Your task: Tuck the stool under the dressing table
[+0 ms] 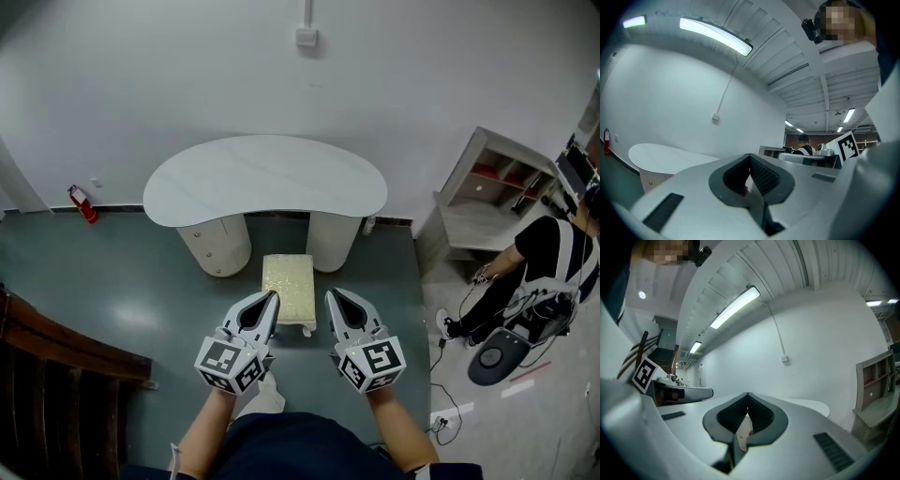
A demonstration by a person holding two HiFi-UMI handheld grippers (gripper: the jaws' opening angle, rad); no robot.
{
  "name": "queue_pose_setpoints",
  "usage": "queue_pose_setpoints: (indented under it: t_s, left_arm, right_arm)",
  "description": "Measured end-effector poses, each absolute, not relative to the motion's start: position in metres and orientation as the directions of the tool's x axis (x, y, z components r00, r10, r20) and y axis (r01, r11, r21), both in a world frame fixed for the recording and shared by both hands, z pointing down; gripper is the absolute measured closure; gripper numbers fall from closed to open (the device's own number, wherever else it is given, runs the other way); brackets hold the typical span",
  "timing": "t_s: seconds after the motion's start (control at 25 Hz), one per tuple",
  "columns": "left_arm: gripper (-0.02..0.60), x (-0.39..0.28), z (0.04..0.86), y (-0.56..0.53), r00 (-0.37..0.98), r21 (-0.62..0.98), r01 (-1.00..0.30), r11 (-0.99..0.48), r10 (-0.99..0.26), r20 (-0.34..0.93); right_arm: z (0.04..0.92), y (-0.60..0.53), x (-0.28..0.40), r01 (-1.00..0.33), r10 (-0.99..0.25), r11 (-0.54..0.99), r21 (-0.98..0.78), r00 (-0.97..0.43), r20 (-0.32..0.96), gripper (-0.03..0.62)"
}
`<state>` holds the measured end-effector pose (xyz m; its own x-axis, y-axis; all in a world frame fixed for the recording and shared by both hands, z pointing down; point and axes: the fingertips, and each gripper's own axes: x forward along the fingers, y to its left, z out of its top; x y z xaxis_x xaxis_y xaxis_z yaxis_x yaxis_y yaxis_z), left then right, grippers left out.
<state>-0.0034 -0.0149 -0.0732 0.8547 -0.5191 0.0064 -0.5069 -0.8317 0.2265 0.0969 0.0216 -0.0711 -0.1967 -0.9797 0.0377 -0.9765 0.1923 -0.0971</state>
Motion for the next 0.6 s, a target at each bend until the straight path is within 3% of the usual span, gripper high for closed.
queue_pose_setpoints:
  t_s: [0.6]
  left_arm:
    - [0.572,-0.013,-0.046,-0.164,0.893,0.278,-0.439,-0.855,-0.448,0.033]
  right_arm:
    - [-0.054,-0.120,0.093,-0.991,-0.990,0.090,-0.101,-0.100,0.103,0.579]
